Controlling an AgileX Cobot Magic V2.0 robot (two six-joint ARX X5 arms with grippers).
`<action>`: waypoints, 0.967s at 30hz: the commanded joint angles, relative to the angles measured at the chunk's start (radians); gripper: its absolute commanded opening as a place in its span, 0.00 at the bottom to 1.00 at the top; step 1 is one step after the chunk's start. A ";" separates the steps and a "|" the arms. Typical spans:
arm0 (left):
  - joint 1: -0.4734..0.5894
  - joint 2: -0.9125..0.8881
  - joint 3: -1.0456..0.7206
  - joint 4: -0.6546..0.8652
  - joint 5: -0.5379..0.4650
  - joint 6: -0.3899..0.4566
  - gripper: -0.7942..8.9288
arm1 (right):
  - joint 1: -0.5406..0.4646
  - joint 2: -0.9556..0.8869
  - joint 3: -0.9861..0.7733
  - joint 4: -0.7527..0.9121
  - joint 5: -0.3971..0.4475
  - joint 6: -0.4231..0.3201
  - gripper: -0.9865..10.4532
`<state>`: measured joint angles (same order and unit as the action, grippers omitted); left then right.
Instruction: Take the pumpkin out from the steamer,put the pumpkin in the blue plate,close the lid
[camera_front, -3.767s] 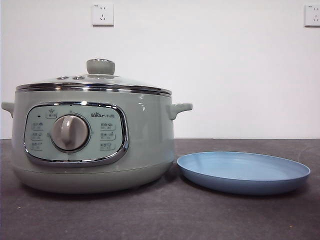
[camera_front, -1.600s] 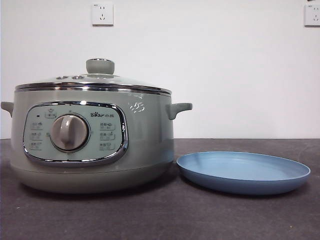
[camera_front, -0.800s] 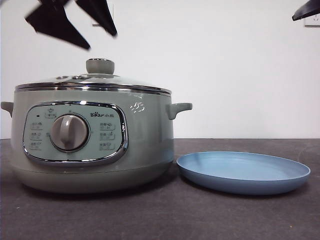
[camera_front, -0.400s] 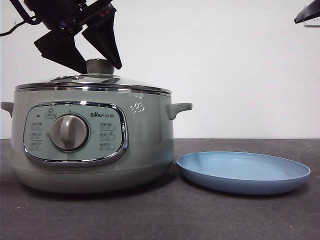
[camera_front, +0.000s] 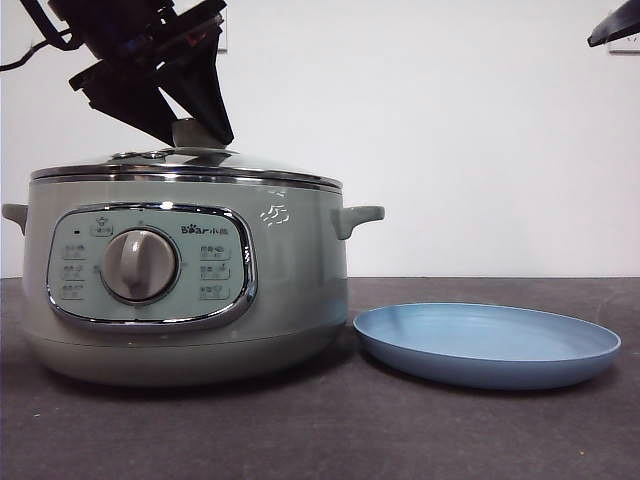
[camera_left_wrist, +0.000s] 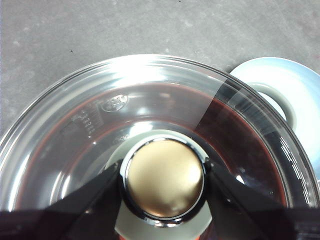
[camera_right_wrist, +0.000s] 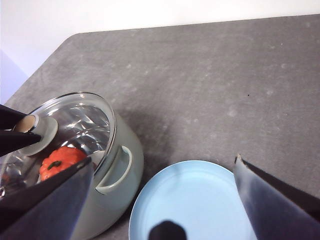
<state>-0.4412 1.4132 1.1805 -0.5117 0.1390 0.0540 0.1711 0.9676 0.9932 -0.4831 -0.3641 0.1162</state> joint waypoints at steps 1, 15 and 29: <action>0.003 -0.004 0.026 0.022 -0.020 0.025 0.07 | 0.003 0.003 0.002 0.003 -0.001 0.011 0.50; 0.003 -0.257 0.103 -0.052 -0.233 0.024 0.07 | 0.129 0.048 0.046 0.150 -0.082 0.023 0.50; 0.003 -0.608 0.103 -0.198 -0.615 0.026 0.07 | 0.425 0.546 0.558 -0.222 -0.060 -0.122 0.50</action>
<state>-0.4393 0.8242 1.2697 -0.7444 -0.4358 0.0704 0.5816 1.4670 1.4937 -0.6655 -0.4309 0.0402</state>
